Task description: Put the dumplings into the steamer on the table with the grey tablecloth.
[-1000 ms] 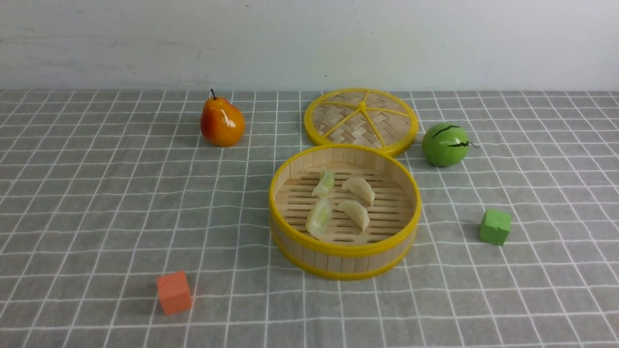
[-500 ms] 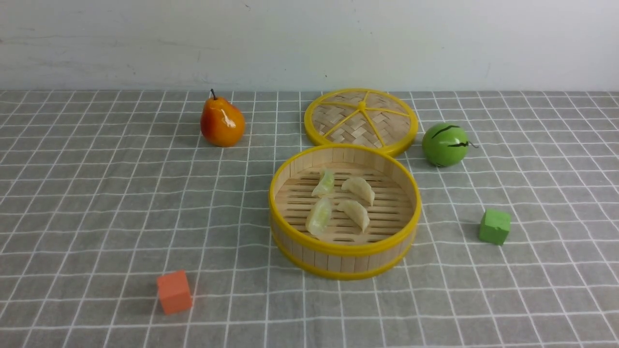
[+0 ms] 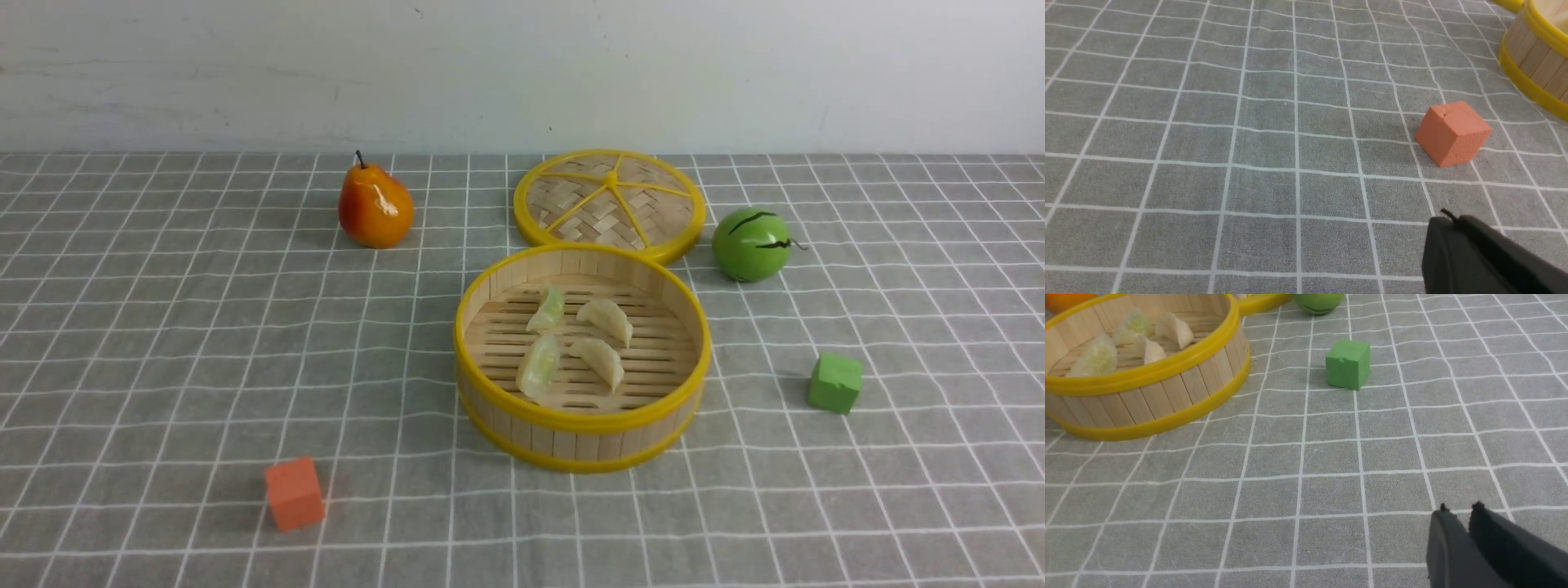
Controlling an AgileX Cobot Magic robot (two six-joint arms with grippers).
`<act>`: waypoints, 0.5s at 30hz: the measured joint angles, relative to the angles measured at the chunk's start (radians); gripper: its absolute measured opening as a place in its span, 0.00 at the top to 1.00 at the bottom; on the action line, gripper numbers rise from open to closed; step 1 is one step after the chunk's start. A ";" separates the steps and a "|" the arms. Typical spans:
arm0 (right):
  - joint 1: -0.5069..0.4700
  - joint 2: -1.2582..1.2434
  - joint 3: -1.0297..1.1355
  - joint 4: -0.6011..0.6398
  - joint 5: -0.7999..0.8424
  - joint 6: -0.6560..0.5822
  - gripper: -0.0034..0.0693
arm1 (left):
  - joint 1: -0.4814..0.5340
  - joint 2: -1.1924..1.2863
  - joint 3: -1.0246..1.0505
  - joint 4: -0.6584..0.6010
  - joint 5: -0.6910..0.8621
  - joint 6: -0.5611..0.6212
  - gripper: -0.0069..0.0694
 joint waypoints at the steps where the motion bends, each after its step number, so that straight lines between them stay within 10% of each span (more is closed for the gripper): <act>1: 0.000 0.000 0.000 0.000 0.000 0.000 0.84 | 0.001 0.000 0.000 0.000 0.000 0.000 0.93; 15: 0.000 0.000 0.000 0.000 0.001 0.000 0.81 | 0.001 0.000 0.000 0.000 0.001 0.000 0.93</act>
